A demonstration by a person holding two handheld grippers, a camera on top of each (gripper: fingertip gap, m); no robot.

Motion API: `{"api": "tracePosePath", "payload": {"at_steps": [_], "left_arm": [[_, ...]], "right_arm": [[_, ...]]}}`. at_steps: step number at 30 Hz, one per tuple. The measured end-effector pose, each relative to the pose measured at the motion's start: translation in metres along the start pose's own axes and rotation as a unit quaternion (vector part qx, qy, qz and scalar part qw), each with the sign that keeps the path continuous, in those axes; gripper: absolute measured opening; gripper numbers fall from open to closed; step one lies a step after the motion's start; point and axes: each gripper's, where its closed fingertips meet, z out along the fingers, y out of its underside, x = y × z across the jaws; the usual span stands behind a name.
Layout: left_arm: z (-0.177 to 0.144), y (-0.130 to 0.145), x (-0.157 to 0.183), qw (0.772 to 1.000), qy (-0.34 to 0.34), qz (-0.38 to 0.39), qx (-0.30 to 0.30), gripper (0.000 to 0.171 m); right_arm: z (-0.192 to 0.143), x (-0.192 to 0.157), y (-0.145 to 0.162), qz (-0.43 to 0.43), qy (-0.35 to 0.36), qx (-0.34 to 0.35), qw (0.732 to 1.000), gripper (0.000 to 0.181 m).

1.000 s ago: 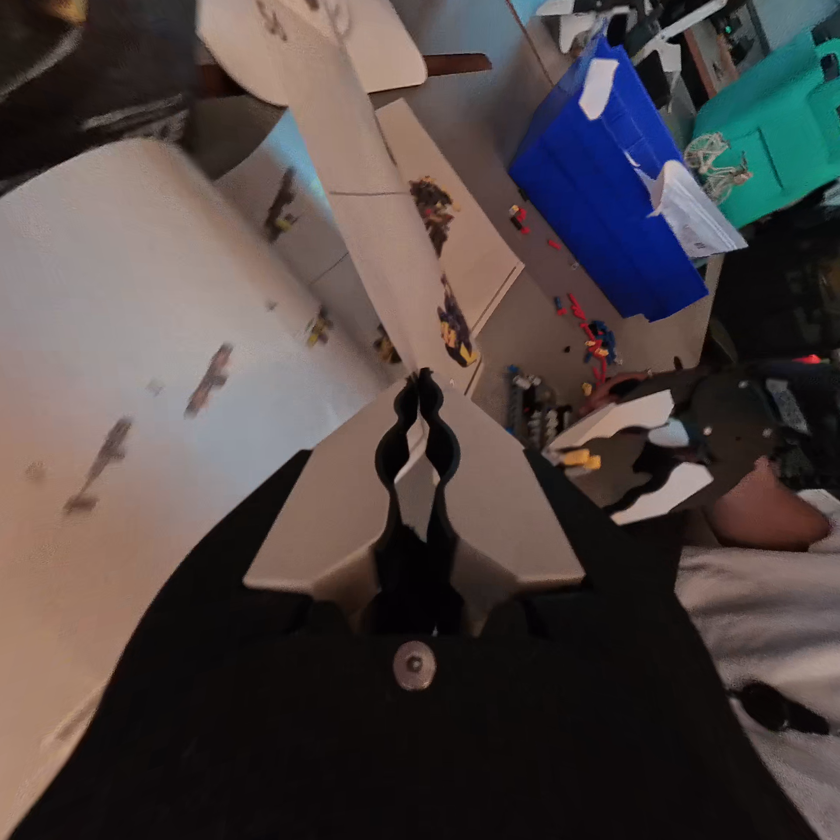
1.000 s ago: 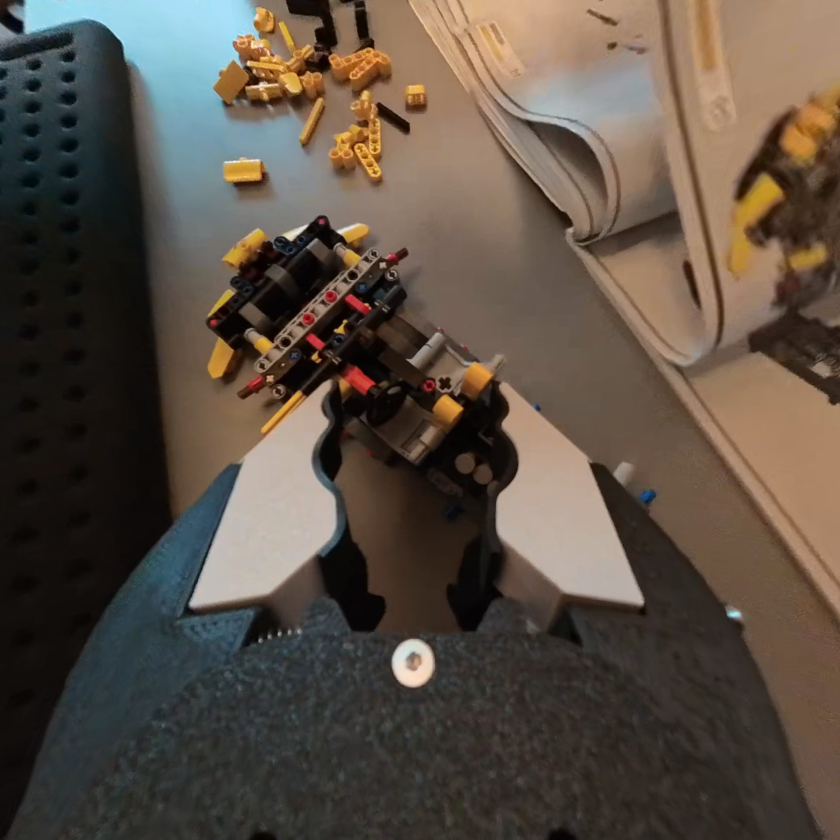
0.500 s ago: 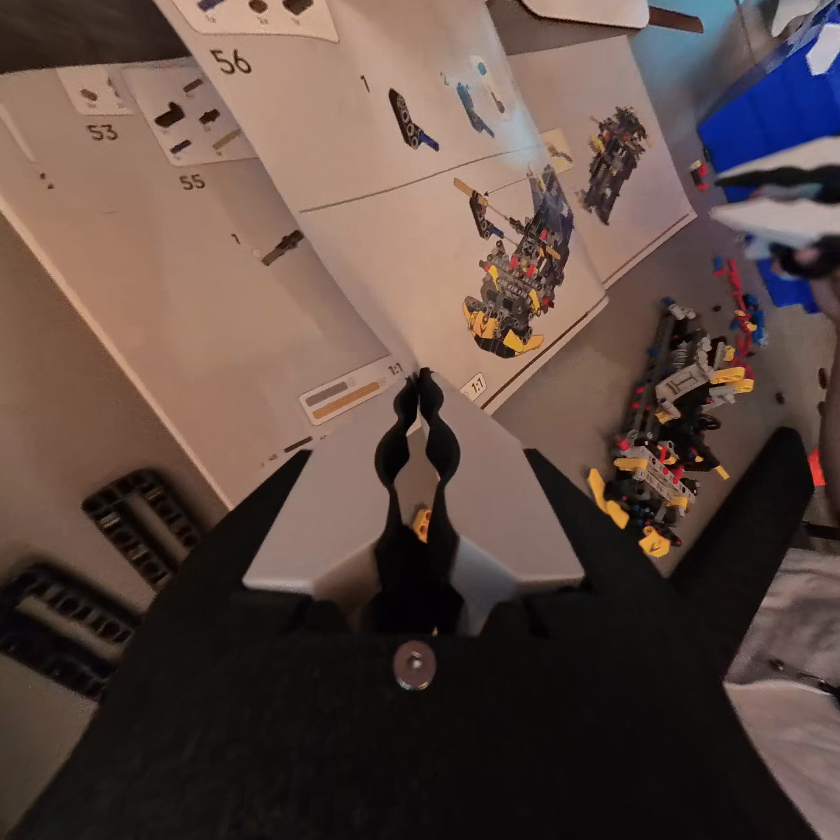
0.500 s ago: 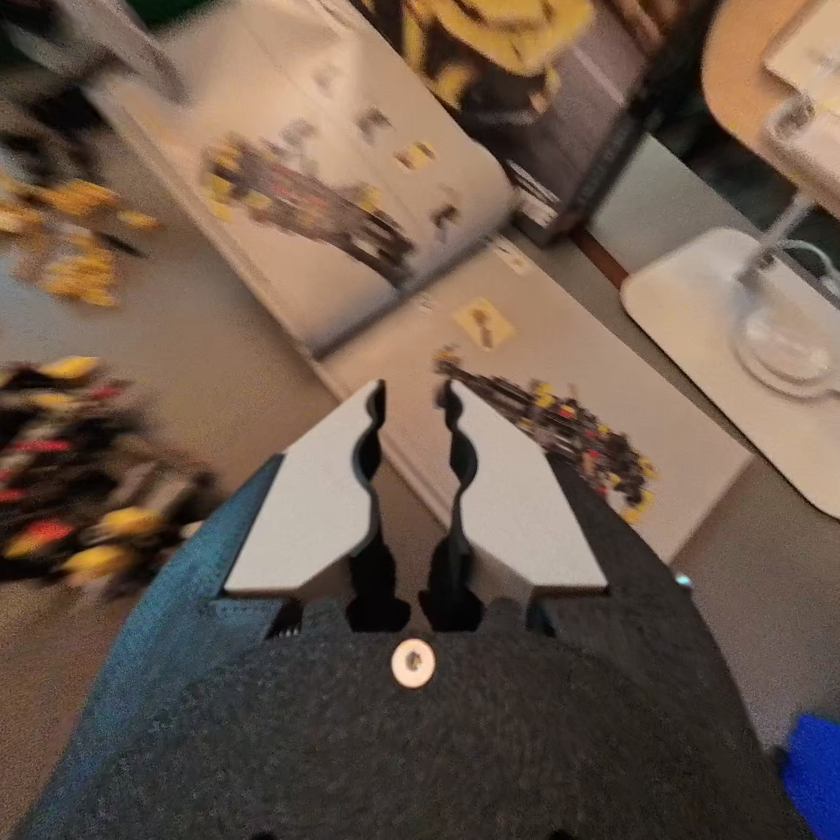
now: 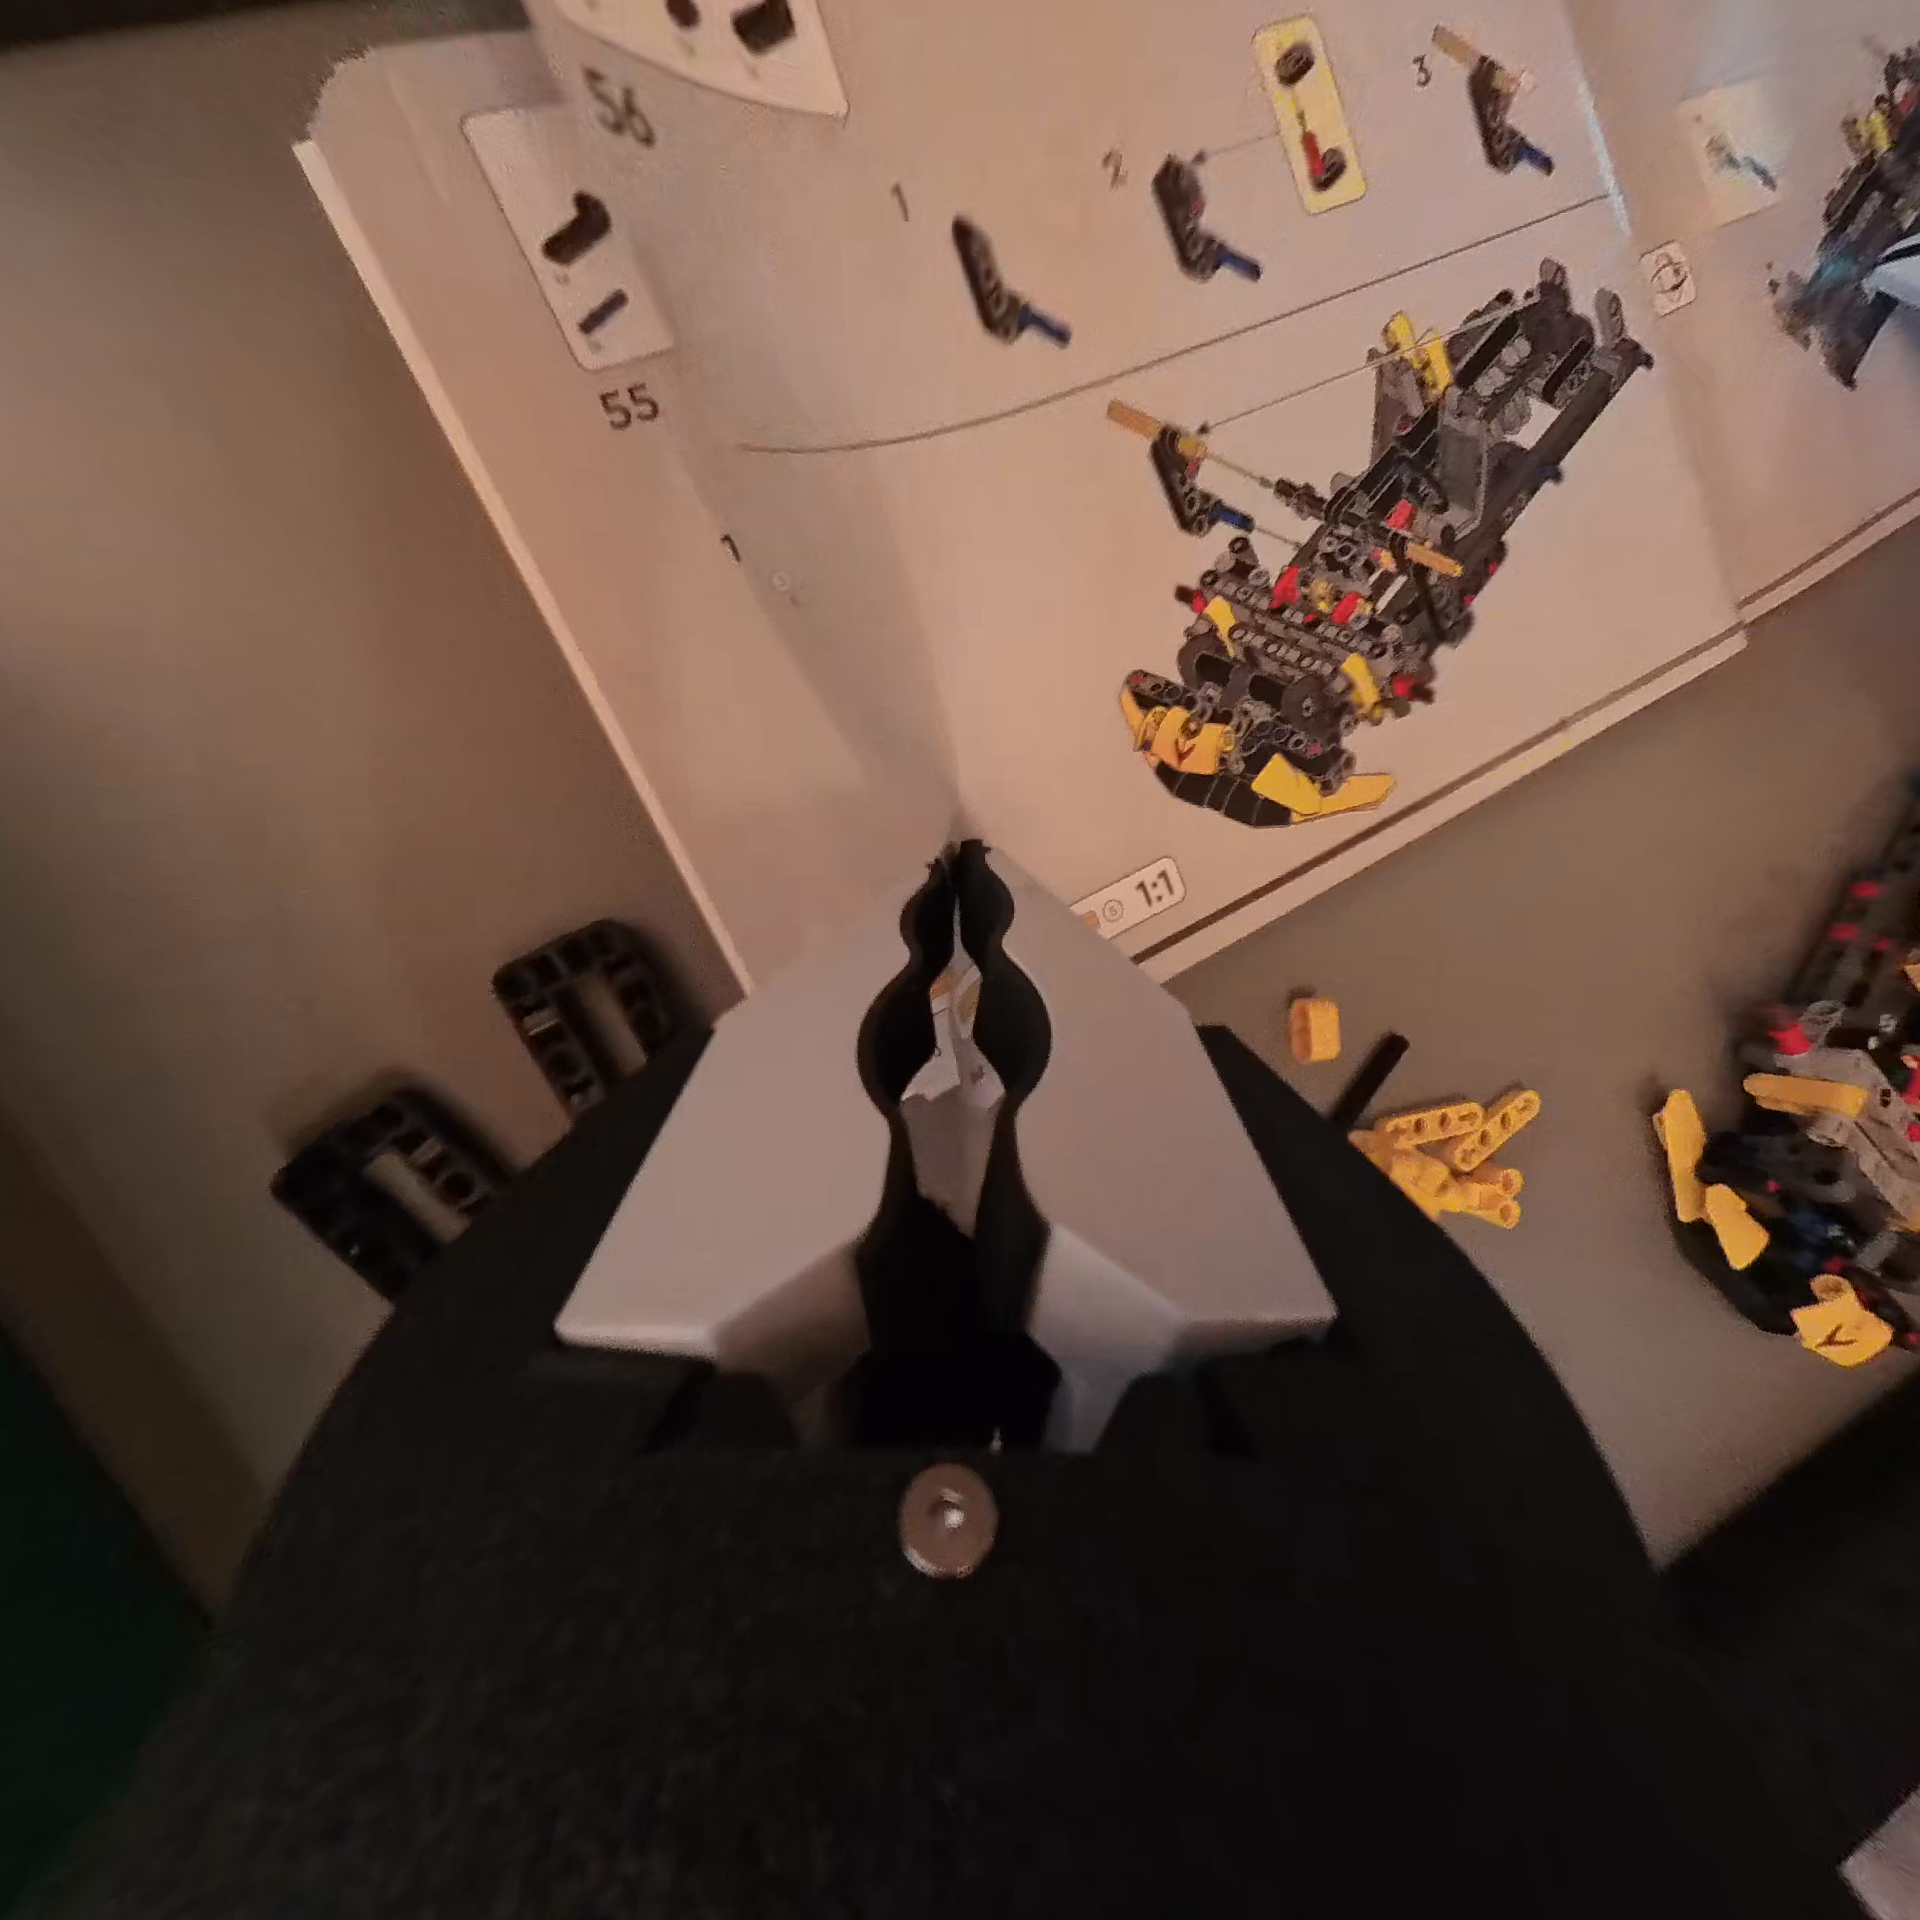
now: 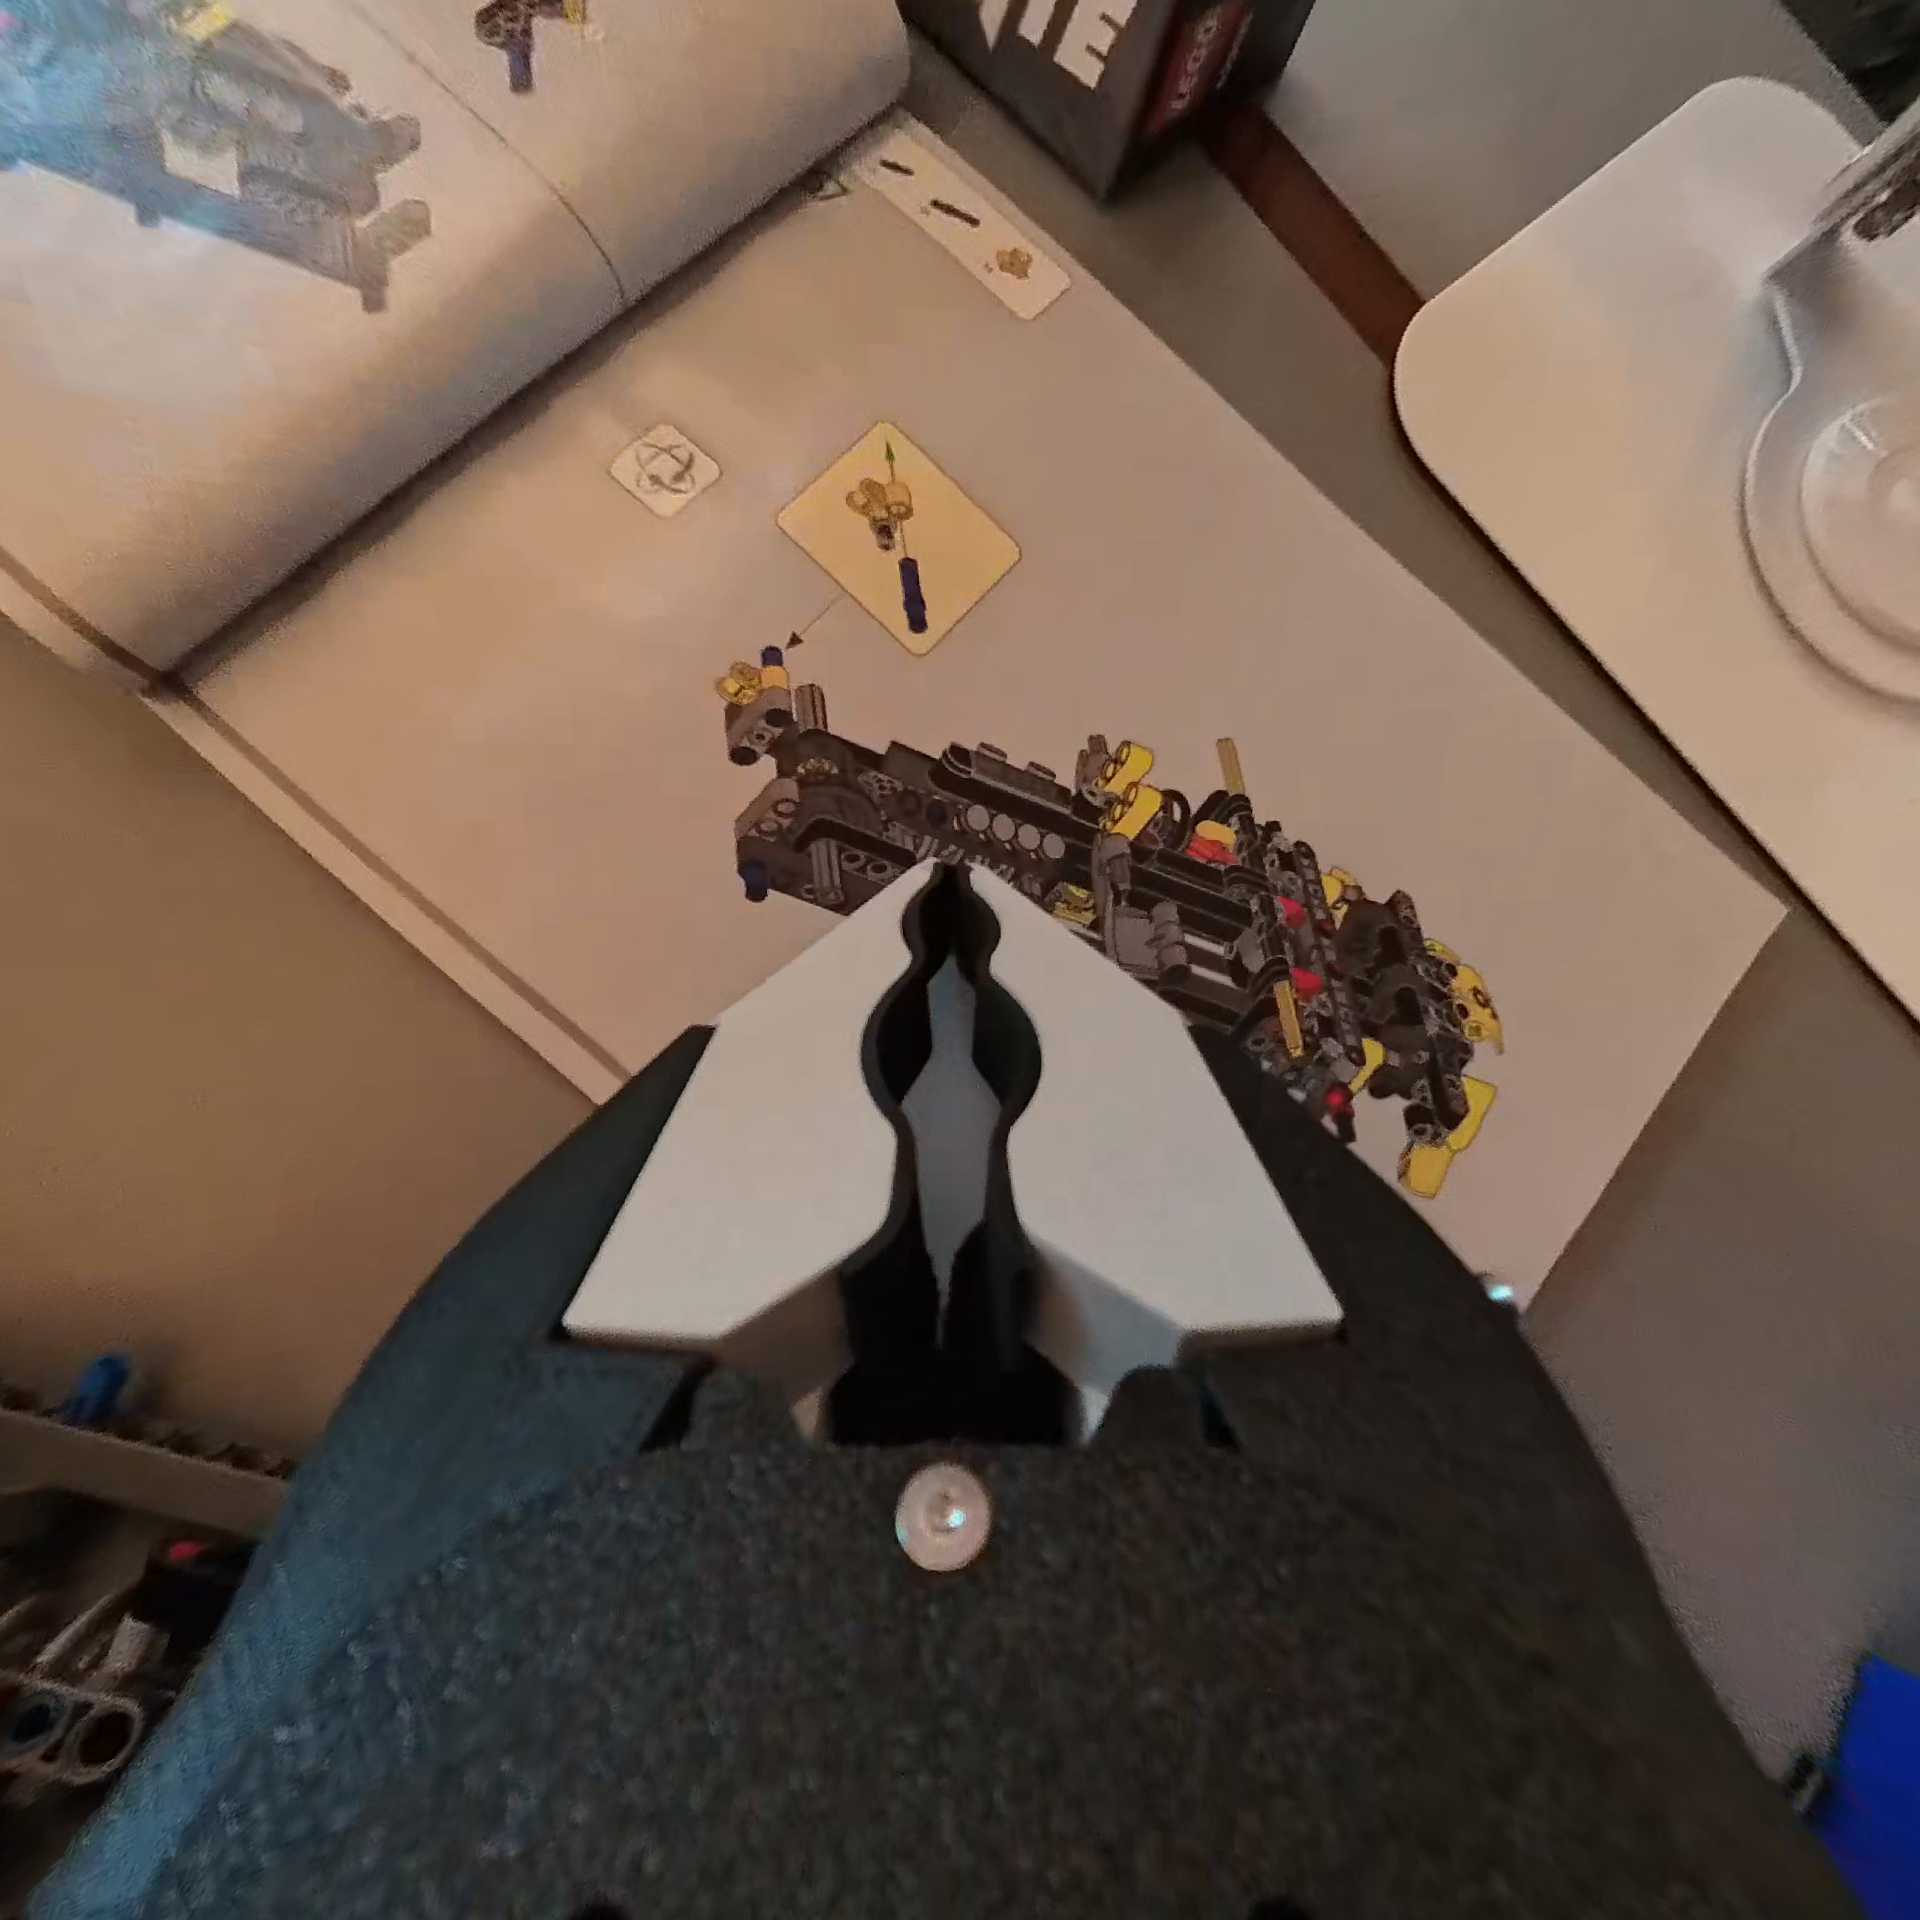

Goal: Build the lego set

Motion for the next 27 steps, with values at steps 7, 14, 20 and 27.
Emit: {"api": "tracePosePath", "payload": {"at_steps": [7, 14, 20, 27], "left_arm": [[0.004, 0.011, -0.017, 0.996, -0.073, 0.022, -0.038, 0.000], [0.006, 0.011, -0.016, 0.995, -0.089, 0.029, -0.048, 0.000], [0.006, 0.011, -0.014, 0.996, -0.073, 0.020, -0.054, 0.002], [-0.016, -0.027, -0.010, 0.990, -0.115, 0.021, 0.075, 0.020]], "right_arm": [[0.000, 0.000, 0.000, -0.009, 0.002, -0.030, 1.000, 0.000], [-0.007, -0.065, -0.071, -0.118, -0.095, 0.048, 0.987, 0.000], [0.041, -0.091, -0.091, -0.153, -0.146, 0.040, 0.977, 0.000], [0.049, -0.094, -0.086, -0.156, -0.154, 0.025, 0.975, 0.000]]}}
